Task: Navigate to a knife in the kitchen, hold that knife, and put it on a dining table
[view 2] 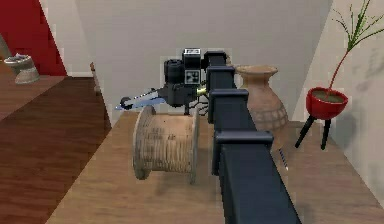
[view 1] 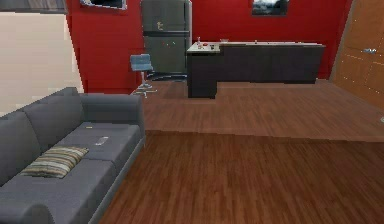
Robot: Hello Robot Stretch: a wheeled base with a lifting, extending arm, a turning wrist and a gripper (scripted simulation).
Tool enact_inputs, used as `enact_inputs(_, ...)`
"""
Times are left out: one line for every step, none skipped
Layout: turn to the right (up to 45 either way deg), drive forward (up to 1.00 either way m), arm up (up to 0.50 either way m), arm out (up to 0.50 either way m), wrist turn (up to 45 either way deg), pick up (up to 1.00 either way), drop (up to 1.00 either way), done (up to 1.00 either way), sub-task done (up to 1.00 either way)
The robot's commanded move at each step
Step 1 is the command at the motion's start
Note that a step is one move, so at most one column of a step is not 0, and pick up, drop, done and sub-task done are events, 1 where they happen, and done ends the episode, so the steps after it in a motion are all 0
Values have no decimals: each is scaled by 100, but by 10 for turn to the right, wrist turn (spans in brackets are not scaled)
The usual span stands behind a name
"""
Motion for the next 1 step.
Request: enact_inputs(0,0,0,0,450,0,0,0,0)
